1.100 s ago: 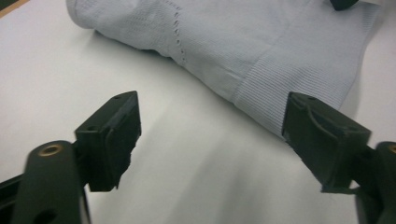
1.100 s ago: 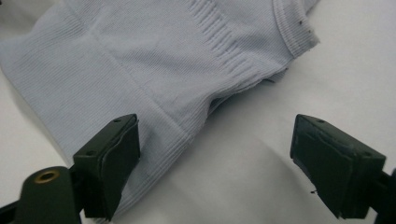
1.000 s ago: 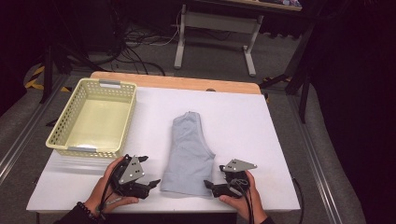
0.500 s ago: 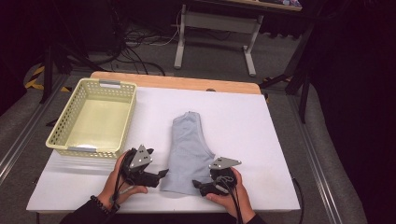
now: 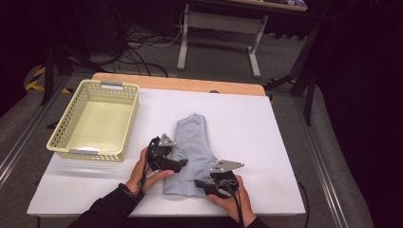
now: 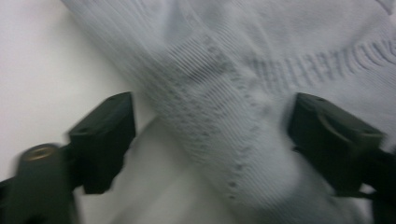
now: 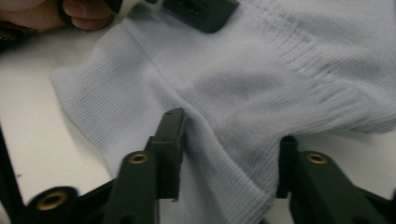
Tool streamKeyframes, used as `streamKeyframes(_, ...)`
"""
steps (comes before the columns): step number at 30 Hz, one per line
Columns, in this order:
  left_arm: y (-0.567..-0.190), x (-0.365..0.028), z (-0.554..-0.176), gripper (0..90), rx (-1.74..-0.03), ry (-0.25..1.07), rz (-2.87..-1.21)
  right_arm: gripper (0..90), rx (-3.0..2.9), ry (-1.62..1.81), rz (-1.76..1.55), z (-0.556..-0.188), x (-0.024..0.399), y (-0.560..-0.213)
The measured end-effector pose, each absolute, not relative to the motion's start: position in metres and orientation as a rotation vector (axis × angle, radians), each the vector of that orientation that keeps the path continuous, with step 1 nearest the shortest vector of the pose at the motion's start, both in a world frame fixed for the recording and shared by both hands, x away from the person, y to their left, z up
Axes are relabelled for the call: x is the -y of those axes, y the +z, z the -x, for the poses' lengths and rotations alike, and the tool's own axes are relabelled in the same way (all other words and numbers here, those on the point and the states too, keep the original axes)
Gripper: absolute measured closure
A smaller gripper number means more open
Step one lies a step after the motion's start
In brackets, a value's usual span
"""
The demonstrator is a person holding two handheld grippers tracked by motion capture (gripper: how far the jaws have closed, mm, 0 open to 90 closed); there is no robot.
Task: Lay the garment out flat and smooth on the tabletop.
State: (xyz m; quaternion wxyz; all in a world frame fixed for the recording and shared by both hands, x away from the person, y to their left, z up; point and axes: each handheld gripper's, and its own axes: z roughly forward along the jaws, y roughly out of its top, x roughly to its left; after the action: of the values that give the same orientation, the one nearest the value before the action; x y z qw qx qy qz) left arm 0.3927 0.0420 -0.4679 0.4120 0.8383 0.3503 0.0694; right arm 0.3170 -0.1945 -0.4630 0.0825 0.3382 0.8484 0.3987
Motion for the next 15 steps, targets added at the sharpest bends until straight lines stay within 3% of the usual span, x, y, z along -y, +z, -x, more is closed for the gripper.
streamKeyframes(1, -0.4678, -0.041, -0.3922, 22.3, -0.879, 0.149, -2.11, 65.0, -2.534, 1.191, -1.01, -0.317, 0.1945, -0.463)
streamKeyframes(2, -0.4675, -0.0404, -0.3918, 36.4, -0.86, 0.11, -2.11, 70.4, -2.547, 1.208, -1.003, -0.317, 0.1947, -0.4632)
streamKeyframes(3, -0.4673, -0.0398, -0.3911, 36.4, -0.845, 0.086, -2.11, 70.4, -2.547, 1.208, -1.003, -0.317, 0.1947, -0.4632)
streamKeyframes(5, -0.4675, -0.0407, -0.3904, 47.6, -0.839, 0.052, -2.099, 73.0, -2.553, 1.216, -0.985, -0.3161, 0.1949, -0.4633)
streamKeyframes(10, -0.4658, -0.0421, -0.388, 61.1, -0.789, 0.056, -2.093, 74.3, -2.553, 1.225, -0.974, -0.3163, 0.1955, -0.4634)
streamKeyframes(15, -0.4636, -0.0423, -0.3856, 67.3, -0.746, 0.075, -2.083, 74.8, -2.545, 1.221, -0.95, -0.3146, 0.1949, -0.4633)
